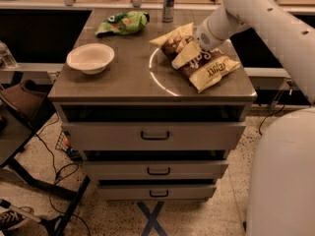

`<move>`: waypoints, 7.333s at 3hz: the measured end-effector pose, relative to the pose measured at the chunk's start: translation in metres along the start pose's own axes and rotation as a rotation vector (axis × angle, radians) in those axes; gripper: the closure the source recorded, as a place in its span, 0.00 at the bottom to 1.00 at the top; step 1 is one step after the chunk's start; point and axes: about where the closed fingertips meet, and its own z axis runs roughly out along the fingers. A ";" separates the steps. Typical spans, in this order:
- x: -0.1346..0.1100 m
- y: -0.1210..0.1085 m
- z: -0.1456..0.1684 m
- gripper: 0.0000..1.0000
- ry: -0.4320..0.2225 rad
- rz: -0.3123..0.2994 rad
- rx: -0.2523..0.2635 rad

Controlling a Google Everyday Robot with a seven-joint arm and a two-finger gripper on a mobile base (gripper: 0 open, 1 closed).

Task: Place brown chip bag into paper bowl

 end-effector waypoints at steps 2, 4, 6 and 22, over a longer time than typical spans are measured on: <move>0.001 0.003 0.006 0.62 0.006 -0.002 -0.009; -0.003 0.002 0.001 1.00 0.006 -0.002 -0.009; -0.004 0.002 0.000 1.00 0.006 -0.002 -0.009; -0.157 0.054 -0.127 1.00 -0.036 0.032 0.059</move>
Offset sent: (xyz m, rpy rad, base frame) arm 0.0001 0.0018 -0.0027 -0.0008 0.0040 0.0031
